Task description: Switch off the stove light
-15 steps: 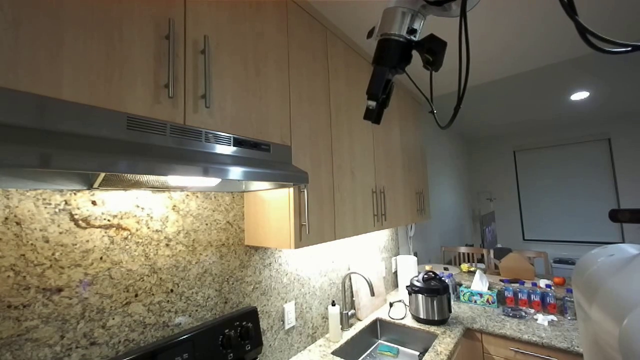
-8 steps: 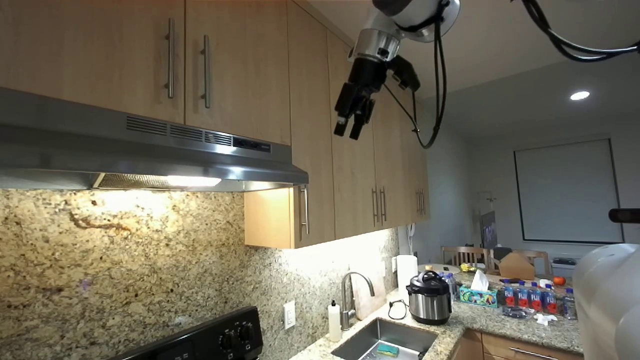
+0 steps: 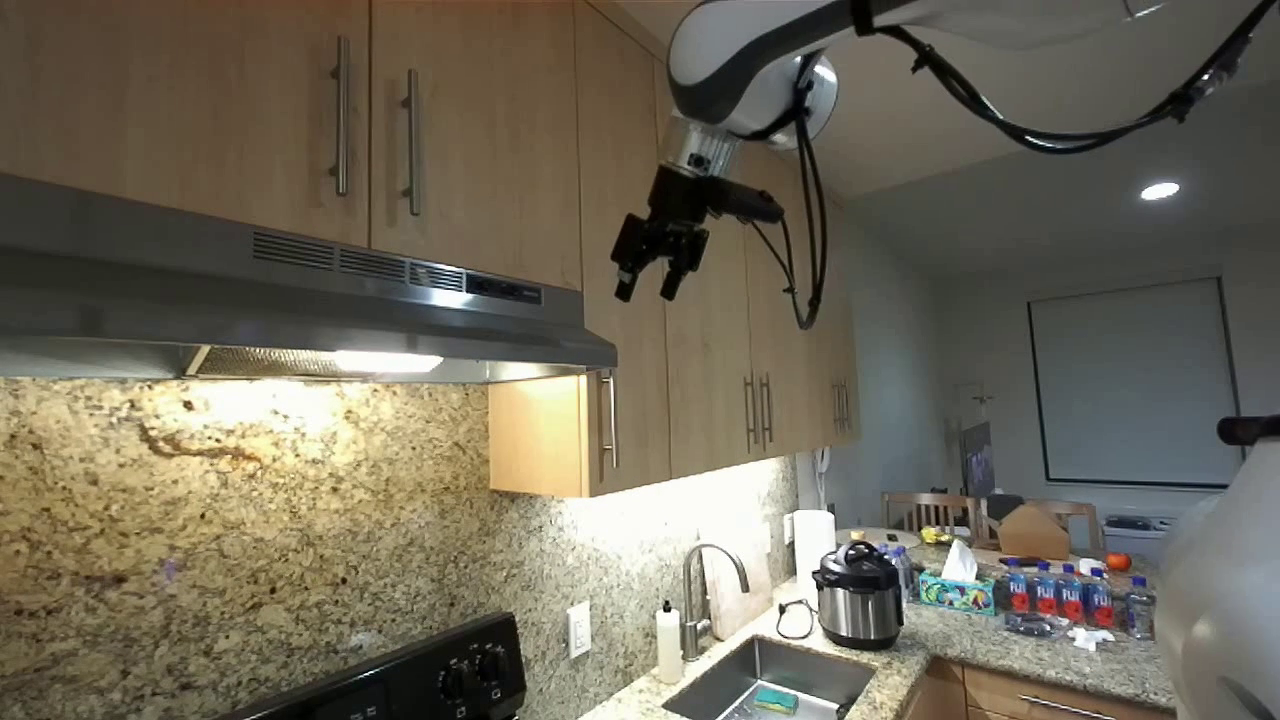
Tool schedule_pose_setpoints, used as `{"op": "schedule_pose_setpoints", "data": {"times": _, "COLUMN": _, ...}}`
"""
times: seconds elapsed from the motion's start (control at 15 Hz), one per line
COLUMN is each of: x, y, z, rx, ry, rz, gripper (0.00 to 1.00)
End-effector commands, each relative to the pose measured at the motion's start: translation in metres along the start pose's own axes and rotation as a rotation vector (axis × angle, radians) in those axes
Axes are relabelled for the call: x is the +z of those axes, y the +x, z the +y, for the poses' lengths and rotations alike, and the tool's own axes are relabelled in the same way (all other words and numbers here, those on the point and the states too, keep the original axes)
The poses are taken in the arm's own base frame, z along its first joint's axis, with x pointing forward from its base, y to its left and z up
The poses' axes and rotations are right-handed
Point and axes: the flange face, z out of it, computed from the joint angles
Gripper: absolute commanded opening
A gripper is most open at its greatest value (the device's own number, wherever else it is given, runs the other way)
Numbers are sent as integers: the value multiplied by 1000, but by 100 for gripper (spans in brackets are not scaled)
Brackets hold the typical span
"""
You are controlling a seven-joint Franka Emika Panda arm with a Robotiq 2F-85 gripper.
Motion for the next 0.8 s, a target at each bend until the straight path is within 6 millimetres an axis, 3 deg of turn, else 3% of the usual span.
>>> {"op": "schedule_pose_setpoints", "data": {"times": 0.0, "x": 22, "y": 31, "z": 6, "rx": 36, "ry": -55, "rz": 85, "gripper": 100}}
{"op": "schedule_pose_setpoints", "data": {"times": 0.53, "x": 29, "y": 35, "z": 3, "rx": 11, "ry": -34, "rz": 85, "gripper": 100}}
{"op": "schedule_pose_setpoints", "data": {"times": 0.73, "x": 38, "y": 50, "z": 4, "rx": 83, "ry": -67, "rz": 149, "gripper": 100}}
